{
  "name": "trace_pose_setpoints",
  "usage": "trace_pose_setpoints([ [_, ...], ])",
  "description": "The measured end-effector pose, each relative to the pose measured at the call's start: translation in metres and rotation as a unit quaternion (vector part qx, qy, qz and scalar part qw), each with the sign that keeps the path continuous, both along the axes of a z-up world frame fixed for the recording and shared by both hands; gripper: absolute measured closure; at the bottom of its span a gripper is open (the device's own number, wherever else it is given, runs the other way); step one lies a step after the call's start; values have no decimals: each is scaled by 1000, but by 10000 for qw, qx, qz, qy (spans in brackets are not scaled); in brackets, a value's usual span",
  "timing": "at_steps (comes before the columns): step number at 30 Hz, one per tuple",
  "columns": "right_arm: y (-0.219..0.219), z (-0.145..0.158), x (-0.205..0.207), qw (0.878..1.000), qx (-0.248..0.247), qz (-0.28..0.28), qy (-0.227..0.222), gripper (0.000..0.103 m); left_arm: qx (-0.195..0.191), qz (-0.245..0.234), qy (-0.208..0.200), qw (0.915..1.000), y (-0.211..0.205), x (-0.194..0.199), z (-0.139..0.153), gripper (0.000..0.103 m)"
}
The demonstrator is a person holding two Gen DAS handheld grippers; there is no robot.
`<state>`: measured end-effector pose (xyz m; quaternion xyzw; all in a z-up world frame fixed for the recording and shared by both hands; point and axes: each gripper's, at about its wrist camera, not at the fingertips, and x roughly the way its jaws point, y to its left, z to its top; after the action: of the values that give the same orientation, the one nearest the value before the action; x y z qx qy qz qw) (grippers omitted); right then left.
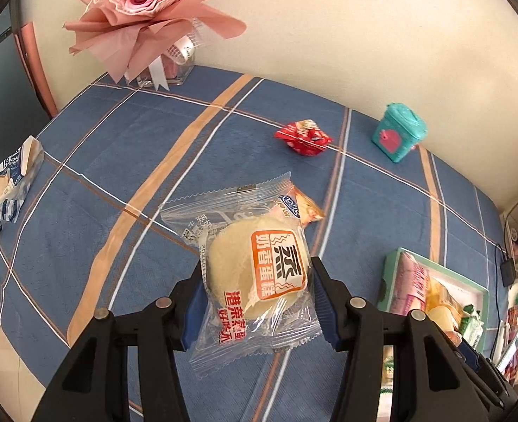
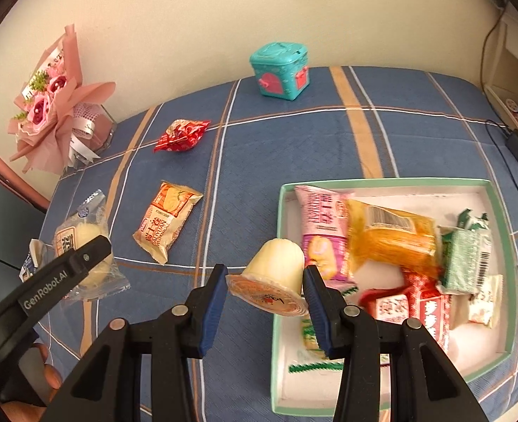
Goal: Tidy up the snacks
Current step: 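Lift both held snacks and carry them over the white tray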
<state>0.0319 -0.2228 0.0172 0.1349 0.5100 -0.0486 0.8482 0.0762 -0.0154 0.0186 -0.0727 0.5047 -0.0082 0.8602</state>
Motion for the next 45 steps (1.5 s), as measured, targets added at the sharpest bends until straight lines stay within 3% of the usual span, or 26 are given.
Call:
trace_pose_setpoints([
  [26, -53, 30, -37, 9990, 41, -401, -210, 56, -53, -763, -441, 9961, -80, -35, 35, 47],
  [45, -114, 11, -49, 9919, 97, -1262, 137, 56, 22, -1520, -311, 9879, -144, -51, 29, 47],
])
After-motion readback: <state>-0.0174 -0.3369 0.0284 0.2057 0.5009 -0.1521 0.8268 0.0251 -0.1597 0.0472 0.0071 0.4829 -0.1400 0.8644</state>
